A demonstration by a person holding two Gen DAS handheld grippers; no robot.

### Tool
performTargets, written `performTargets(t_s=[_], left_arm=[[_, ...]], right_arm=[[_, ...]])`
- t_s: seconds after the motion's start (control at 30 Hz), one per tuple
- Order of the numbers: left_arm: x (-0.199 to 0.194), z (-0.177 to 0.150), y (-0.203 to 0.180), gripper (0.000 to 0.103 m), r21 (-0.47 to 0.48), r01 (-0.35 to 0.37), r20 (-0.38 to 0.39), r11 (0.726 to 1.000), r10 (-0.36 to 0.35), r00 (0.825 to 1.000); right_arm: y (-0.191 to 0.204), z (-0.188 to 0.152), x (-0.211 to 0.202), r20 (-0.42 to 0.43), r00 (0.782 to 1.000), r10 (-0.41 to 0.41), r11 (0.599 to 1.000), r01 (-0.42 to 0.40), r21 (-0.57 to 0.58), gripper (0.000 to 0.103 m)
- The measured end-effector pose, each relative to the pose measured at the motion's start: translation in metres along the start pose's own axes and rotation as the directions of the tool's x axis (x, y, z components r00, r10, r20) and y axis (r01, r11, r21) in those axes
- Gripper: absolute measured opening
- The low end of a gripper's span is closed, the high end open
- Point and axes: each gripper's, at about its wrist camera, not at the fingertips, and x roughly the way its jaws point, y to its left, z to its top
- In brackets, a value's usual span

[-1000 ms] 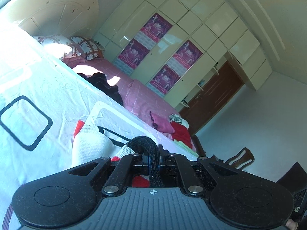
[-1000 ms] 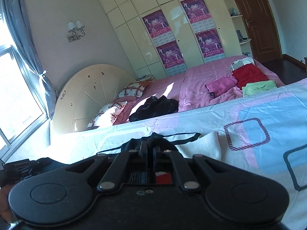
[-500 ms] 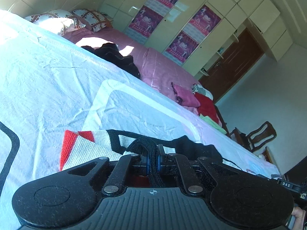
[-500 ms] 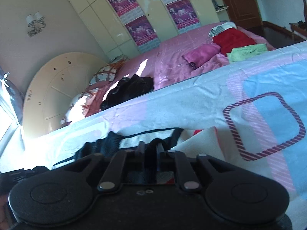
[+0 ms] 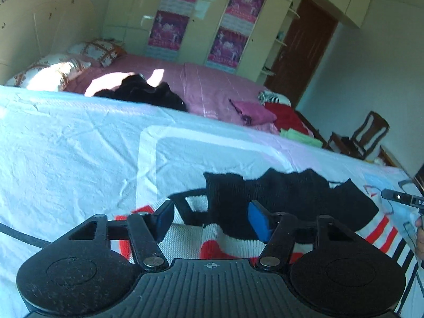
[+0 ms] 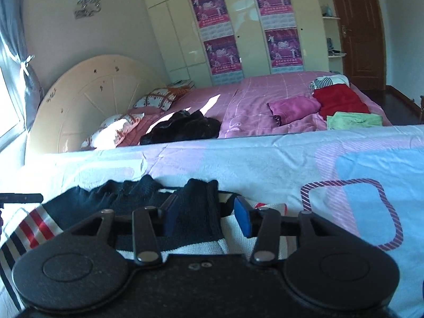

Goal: Fold small clothes
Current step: 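Fold the hem toward the collar with both grippers, then lower the hem onto the sweater and open both grippers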

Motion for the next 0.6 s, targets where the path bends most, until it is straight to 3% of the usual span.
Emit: performTargets(t_s=[0.13,0.23,0.3,0.37,0.4,0.43,0.6], left_arm=[[0.015,0.000,0.002,0.057,-0.005,0.013,-0.081,1.000,-0.013,0.997],[0.020,0.003,0.001,0.057,-0.002,0.036,-0.095,0.999,-0.036,0.995],[0.023,0.002,-0.002,0.045,0.033,0.030,-0.097,0.999,-0.026,0.995],[0.021,0.000,-0.005,0.034,0.071,0.012,-0.092,0.997,-0.006,0.996],[0.018,-0.001,-0.005,0.024,0.076,0.015,-0.086,0.997,-0.008,0.996],[0.015,-0.002,-0.005,0.008,0.078,0.020,-0.076,0.997,-0.014,0.997],[-0.008,0.000,-0.009,0.006,0.076,0.037,0.049,0.996,-0.041,0.998]], right_arm=[[0.005,0.004,0.024,-0.073,0.997,-0.037,0.997,0.032,-0.068,0.045],[0.007,0.006,0.038,-0.105,0.993,-0.046,0.996,0.038,-0.085,0.044],[0.009,0.006,0.048,-0.142,0.988,-0.059,0.993,0.044,-0.108,0.038],[0.017,0.006,0.054,-0.171,0.983,-0.071,0.987,0.045,-0.151,0.015],[0.021,0.005,0.055,-0.168,0.983,-0.073,0.984,0.044,-0.170,0.009],[0.025,0.005,0.054,-0.156,0.985,-0.080,0.981,0.050,-0.187,0.006],[0.032,0.015,0.035,-0.022,0.996,-0.091,0.978,0.085,-0.191,0.005]])
